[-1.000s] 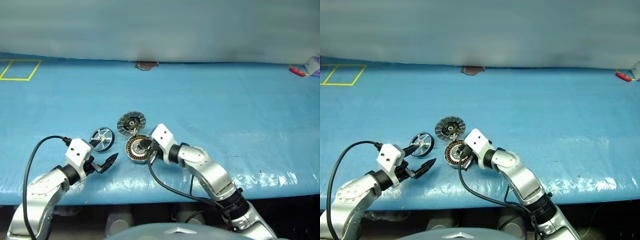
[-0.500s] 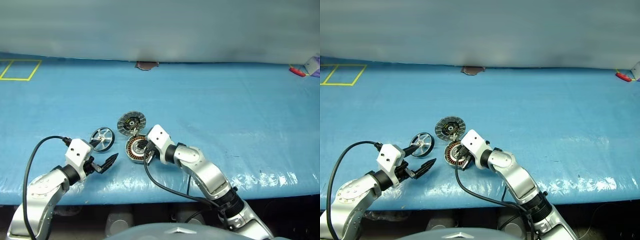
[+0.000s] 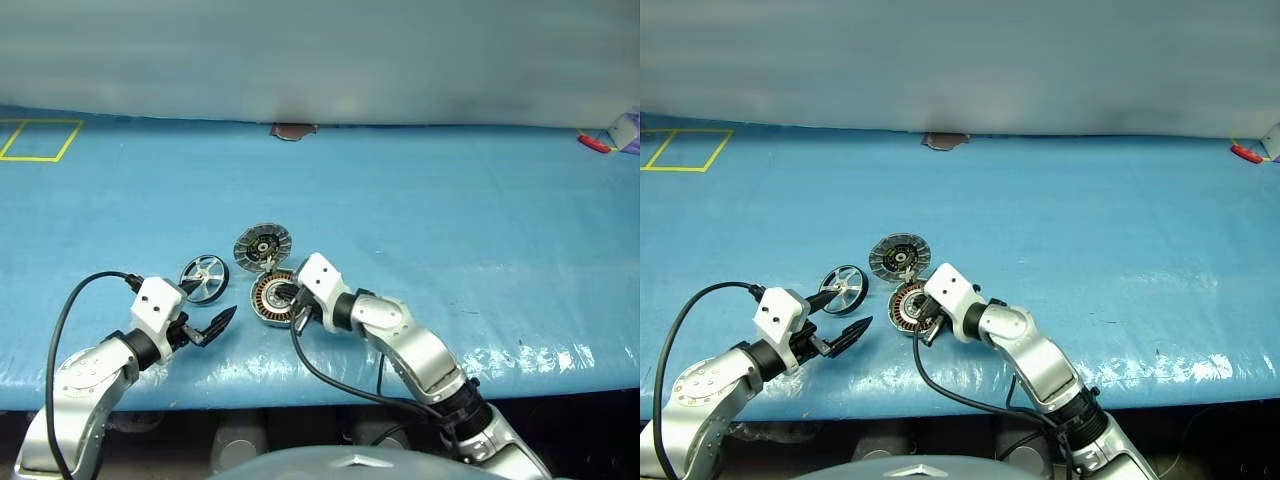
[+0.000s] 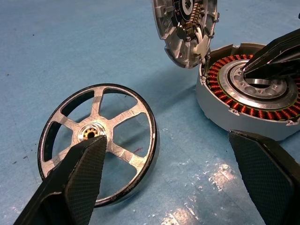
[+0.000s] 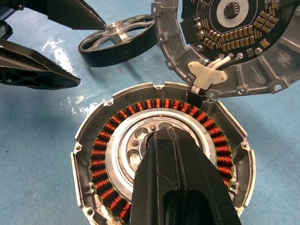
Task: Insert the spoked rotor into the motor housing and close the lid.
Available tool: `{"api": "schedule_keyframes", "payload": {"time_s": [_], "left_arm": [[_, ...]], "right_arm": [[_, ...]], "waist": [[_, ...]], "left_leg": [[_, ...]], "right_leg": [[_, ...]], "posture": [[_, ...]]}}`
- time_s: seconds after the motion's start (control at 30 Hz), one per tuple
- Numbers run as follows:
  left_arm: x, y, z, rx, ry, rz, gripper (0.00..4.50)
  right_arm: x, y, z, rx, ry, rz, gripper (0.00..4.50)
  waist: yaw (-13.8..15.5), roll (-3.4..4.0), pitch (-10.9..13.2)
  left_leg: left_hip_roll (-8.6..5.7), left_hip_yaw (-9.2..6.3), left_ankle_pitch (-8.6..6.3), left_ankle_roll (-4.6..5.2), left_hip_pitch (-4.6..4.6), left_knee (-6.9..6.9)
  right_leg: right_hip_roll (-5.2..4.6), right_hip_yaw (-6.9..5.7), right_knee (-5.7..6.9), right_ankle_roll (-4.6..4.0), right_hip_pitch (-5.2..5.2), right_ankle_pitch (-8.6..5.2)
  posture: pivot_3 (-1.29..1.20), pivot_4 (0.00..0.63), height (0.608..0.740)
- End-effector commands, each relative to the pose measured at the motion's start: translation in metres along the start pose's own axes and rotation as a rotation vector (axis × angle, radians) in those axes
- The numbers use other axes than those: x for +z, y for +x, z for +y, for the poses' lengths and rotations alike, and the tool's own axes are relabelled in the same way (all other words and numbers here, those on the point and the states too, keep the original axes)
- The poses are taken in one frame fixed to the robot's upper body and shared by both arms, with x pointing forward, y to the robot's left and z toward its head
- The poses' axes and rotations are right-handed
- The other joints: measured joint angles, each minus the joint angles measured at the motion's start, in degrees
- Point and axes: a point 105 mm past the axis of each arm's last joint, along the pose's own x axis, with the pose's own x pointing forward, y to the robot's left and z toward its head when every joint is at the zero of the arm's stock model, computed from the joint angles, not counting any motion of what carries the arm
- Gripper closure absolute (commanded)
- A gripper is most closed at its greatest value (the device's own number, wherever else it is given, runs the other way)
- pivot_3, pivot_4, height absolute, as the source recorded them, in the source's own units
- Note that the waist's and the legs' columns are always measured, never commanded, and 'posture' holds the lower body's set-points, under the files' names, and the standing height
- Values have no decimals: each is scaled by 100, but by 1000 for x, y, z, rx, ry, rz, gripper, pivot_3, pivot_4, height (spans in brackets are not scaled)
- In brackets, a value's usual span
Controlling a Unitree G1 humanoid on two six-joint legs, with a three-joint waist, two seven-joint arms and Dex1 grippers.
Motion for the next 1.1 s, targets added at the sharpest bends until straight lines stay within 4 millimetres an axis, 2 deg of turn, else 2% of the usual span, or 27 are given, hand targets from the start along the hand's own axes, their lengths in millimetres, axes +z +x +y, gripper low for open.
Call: {"api": "schedule_keyframes", "payload": {"time_s": [0.03,0.5,0.8,1.1], "left_arm": [[12,0,-2,-10,33,-45,0],[12,0,-1,-6,31,-40,0],[11,-1,-3,0,25,-40,0],[20,-6,2,16,29,-76,0]], "right_arm": [[5,-1,7,39,1,-28,4492],[17,8,14,69,-10,-98,4492],[18,11,14,73,-25,-97,4492],[42,-19,8,87,20,-188,4492]], "waist": [[-3,0,0],[-7,0,0],[-2,0,0],[11,0,0]], "left_leg": [[0,0,0,0,0,0],[0,0,0,0,-1,0],[0,0,0,0,-1,1],[0,-1,0,0,-1,1]], "right_leg": [[0,0,0,0,0,0],[1,0,1,0,-1,0],[1,0,1,0,-1,0],[1,0,1,0,0,0]], "posture": [[0,150,740],[0,150,740],[0,150,740],[0,150,740]]}}
